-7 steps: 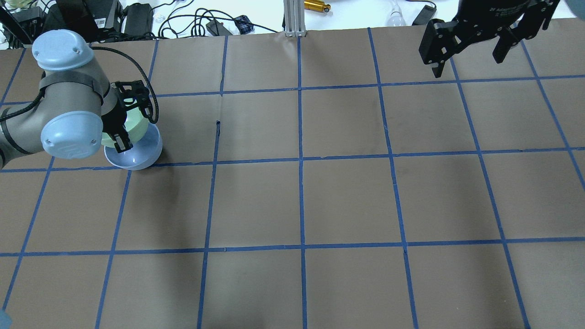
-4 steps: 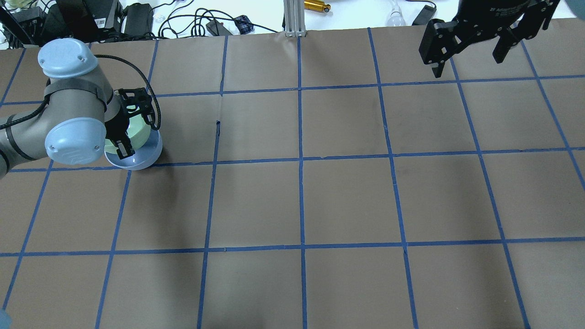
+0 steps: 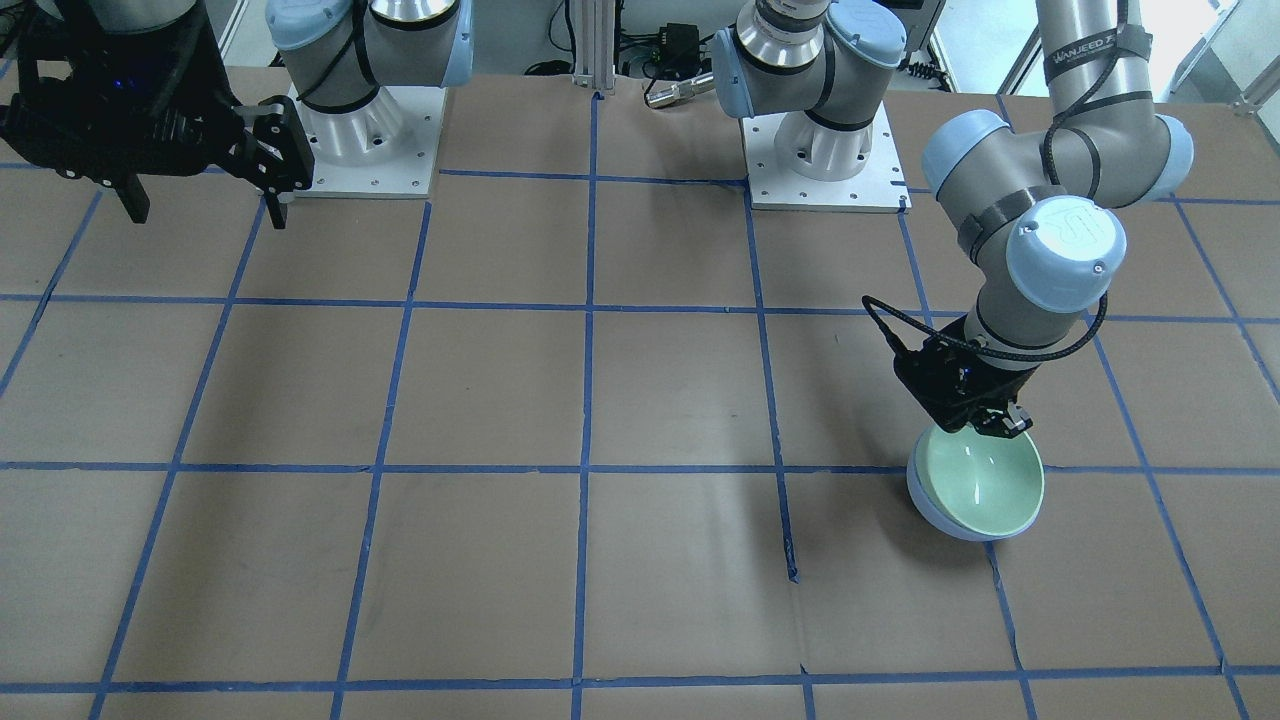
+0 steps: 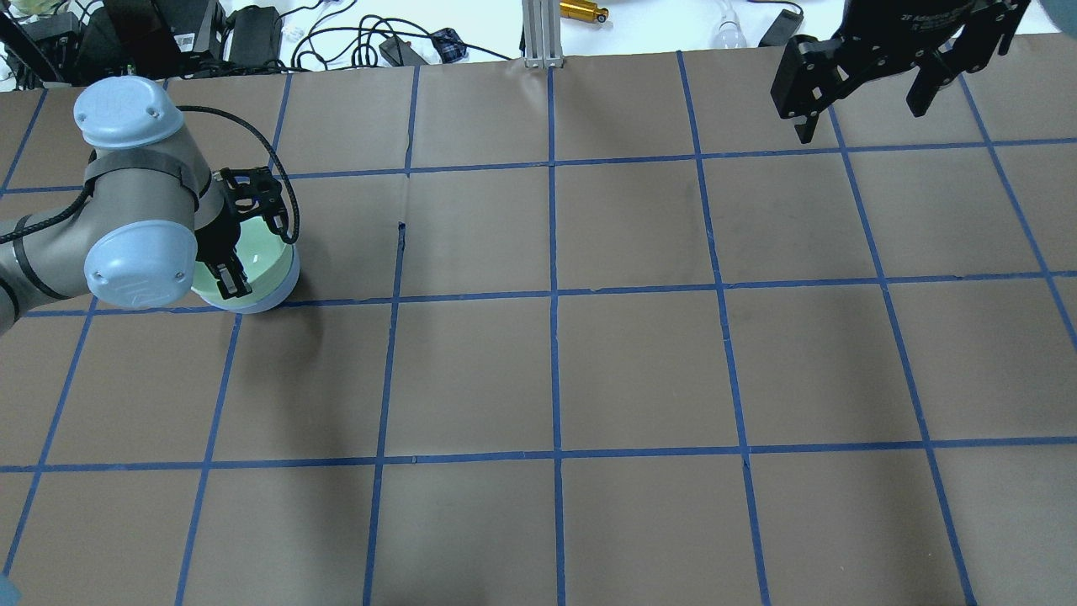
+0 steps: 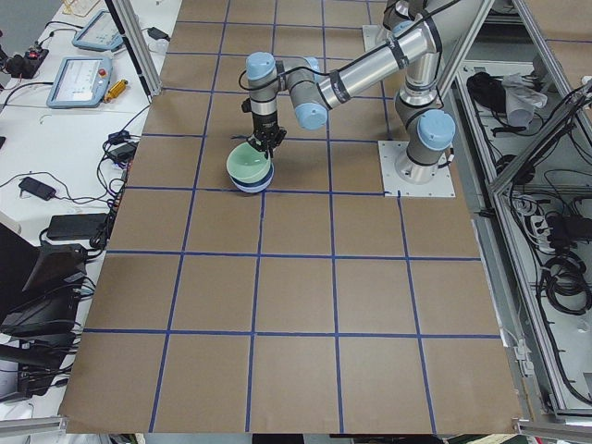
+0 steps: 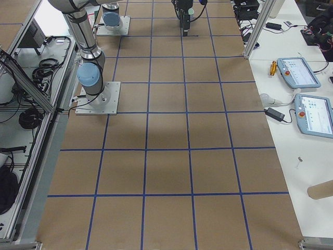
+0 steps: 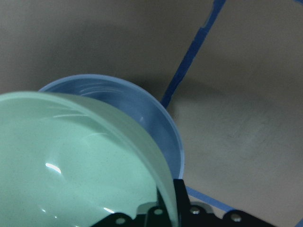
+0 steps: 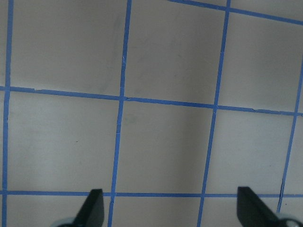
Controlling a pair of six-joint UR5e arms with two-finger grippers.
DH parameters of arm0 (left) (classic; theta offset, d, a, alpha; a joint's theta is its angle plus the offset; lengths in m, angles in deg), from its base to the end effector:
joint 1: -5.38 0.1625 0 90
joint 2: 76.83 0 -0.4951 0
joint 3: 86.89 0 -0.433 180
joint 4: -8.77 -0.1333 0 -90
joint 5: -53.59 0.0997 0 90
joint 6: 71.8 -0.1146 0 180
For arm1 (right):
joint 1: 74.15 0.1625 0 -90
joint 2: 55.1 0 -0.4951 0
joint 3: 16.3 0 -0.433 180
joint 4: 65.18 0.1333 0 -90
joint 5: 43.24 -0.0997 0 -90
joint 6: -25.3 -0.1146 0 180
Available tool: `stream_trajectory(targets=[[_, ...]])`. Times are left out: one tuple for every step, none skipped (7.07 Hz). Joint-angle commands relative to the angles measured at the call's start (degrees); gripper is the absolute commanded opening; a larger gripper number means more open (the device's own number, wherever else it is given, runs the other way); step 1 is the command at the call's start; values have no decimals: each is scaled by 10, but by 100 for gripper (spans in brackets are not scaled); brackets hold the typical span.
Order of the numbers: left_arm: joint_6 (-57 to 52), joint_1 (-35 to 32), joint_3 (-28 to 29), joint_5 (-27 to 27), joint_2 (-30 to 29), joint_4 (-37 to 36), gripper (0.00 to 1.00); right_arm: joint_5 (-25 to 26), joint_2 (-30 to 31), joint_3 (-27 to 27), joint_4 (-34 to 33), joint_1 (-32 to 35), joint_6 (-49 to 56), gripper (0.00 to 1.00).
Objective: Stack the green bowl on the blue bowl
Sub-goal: 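Open the left gripper to release the green bowl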
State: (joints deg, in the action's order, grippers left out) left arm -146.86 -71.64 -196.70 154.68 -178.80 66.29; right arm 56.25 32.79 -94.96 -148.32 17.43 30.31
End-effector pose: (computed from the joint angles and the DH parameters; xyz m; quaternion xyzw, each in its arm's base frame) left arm 0.0200 -0.5822 0.3076 0.5127 0.8531 0.0628 0.0737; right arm 0.1295 -0.5465 0.6179 0.0556 -0.9948 0.0181 0.0833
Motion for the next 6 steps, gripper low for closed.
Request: stream_trajectory(targets=[[1,-1,1,1,5,1,100,0,0,0,0,-1,0,100],[8,-1,4,-5,19,9,100,0,0,0,0,-1,0,100],[61,-2,18,-21,31,41,100,0,0,0,0,0,0,100],[144,-3,35,-66,50,91,100,0,0,0,0,-1,0,100],[235,-5,51,-74,71,128,100,0,0,0,0,0,0,100],[326,-20,73,-92,85,168,100,0,0,0,0,0,0,100]])
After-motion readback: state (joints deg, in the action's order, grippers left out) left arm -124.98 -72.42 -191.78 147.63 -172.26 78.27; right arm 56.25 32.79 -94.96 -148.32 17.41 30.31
